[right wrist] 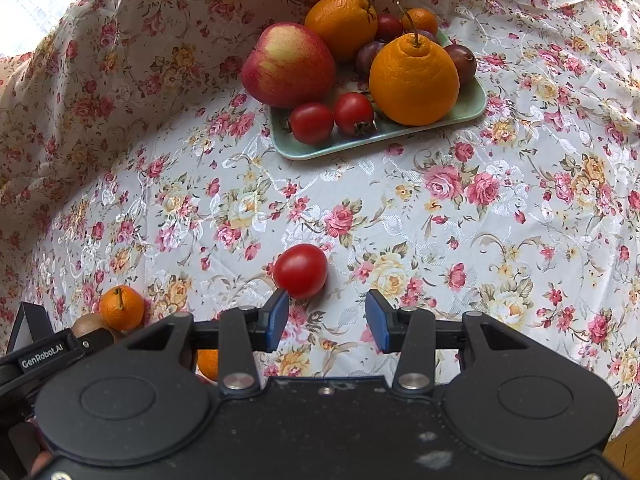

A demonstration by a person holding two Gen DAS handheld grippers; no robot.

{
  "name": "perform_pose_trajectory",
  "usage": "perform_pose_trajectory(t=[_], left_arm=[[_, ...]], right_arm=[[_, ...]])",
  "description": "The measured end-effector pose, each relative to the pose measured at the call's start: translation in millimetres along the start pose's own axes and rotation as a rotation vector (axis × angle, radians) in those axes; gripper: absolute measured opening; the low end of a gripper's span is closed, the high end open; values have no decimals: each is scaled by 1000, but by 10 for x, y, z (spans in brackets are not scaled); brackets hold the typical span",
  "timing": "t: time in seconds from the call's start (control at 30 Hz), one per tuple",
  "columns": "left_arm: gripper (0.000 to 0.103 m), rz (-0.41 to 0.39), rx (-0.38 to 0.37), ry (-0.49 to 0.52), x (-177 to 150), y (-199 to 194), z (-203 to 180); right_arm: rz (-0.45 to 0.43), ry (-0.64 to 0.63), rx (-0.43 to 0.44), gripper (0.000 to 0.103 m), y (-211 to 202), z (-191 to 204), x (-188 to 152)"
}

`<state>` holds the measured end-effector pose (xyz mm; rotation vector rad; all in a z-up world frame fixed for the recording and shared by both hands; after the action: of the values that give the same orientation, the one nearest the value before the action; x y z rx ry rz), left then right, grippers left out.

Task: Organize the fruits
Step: 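Move the left tool toward a brown kiwi while the right tool approaches a red cherry tomato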

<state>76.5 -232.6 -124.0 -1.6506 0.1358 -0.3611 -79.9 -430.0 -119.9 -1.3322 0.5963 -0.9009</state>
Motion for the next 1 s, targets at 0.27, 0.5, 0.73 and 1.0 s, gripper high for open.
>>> perform_pose_trajectory(t=[0.27,0.5,0.73,1.0], left_arm=[[63,4,4,-1,42,55,-16],[69,1,-8,-6,83,67,-24],[72,9,-24,-2,107,90,-39],[73,16,-40,6,105,97,-74]], right_arm=[[-27,33,-8,46,3,-46,115],[-23,62,-13,46,53,-54,213],[-13,3,-13,46,154,96,202],[6,-22,2,47,223,208,217]])
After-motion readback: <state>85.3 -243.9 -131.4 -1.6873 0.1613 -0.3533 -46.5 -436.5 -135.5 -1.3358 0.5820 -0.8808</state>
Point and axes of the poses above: each gripper's, at about its wrist camera, not at the fingertips, and y roughly the way its jaws point, z to its left, x to its top, the point moved 6 cm from there along y, roughly the way its jaws point, and after that the axes turned 9 degrees about z, right-handed, at the moved point
